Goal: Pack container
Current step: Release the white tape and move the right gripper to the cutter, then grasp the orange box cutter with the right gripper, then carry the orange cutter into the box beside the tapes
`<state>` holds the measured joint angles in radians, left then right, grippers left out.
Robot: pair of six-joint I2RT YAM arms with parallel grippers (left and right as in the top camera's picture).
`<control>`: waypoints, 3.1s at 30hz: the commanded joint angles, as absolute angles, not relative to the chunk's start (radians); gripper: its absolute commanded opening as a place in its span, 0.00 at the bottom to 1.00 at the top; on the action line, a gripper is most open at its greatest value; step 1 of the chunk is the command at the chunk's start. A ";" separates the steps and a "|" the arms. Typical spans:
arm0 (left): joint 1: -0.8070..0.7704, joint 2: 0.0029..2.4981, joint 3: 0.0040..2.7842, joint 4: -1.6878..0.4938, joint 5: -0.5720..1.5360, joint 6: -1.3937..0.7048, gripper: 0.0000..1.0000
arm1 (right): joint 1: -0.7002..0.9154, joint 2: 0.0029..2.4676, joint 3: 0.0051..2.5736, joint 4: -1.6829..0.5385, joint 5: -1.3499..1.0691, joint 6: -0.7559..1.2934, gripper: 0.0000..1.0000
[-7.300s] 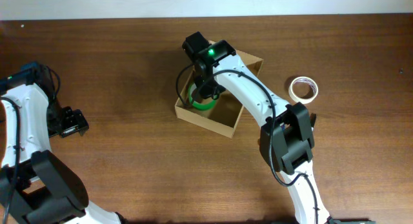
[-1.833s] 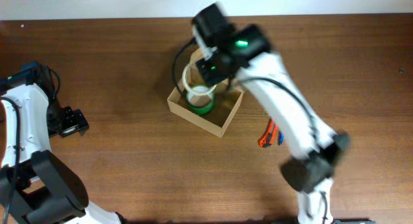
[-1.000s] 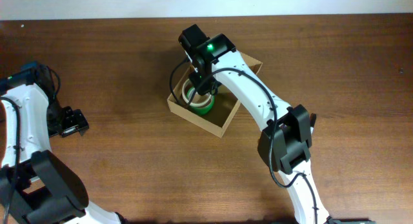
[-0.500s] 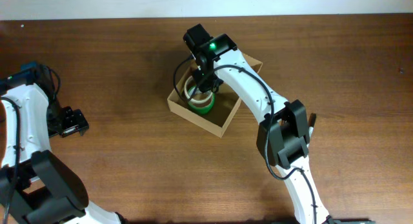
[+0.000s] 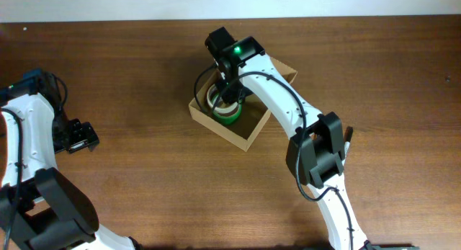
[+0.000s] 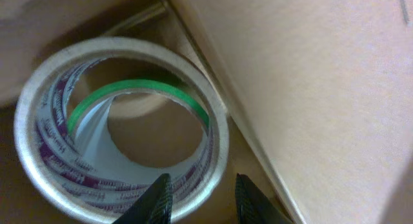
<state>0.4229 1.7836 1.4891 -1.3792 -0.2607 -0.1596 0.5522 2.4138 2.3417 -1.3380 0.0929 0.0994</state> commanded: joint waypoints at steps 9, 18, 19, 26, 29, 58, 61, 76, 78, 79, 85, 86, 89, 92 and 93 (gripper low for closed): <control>0.426 1.775 1.483 -1.379 -0.257 -0.148 1.00 | 0.447 1.931 2.645 -1.510 0.301 0.086 0.42; 0.426 1.775 1.483 -1.379 -0.257 -0.148 1.00 | 0.036 1.437 2.027 -1.448 0.201 0.215 0.42; 0.426 1.775 1.483 -1.379 -0.257 -0.148 1.00 | 0.017 1.411 1.946 -1.449 0.174 0.235 0.43; 0.426 1.775 1.483 -1.379 -0.257 -0.148 1.00 | 0.077 1.398 1.348 -1.169 -0.010 0.523 0.57; 0.426 1.775 1.483 -1.378 -0.257 -0.148 1.00 | 0.110 1.484 1.251 -1.070 -0.047 0.614 0.59; 0.426 1.774 1.483 -1.379 -0.257 -0.148 1.00 | 0.146 1.988 1.187 -0.847 -0.087 0.611 0.57; 0.426 1.775 1.483 -1.379 -0.257 -0.148 1.00 | 0.146 2.001 1.181 -0.833 -0.091 0.606 0.36; 0.426 1.775 1.483 -1.379 -0.257 -0.148 1.00 | 0.144 1.774 1.367 -0.939 -0.083 0.450 0.04; 0.426 1.775 1.483 -1.379 -0.257 -0.148 1.00 | 0.145 1.670 1.500 -1.021 -0.040 0.403 0.04; 0.426 1.775 1.483 -1.379 -0.257 -0.148 1.00 | 0.145 1.636 1.558 -1.047 -0.040 0.375 0.04; 0.426 1.775 1.483 -1.379 -0.257 -0.148 1.00 | 0.186 1.559 1.913 -1.143 -0.071 0.194 0.04; 0.426 1.775 1.483 -1.379 -0.257 -0.148 1.00 | 0.205 1.562 1.965 -1.149 -0.071 0.171 0.04; 0.426 1.775 1.483 -1.379 -0.257 -0.148 1.00 | 0.280 1.573 2.031 -1.130 -0.072 0.103 0.04; 0.426 1.775 1.483 -1.379 -0.257 -0.148 1.00 | 0.360 1.605 2.031 -1.123 -0.071 0.023 0.04; 0.426 1.775 1.483 -1.379 -0.257 -0.148 1.00 | 0.392 1.628 2.031 -1.131 -0.071 -0.016 0.04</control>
<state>0.4229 1.7836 1.4883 -1.3788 -0.2607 -0.1596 0.3153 1.5356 2.0441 -1.1183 -0.0704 0.1310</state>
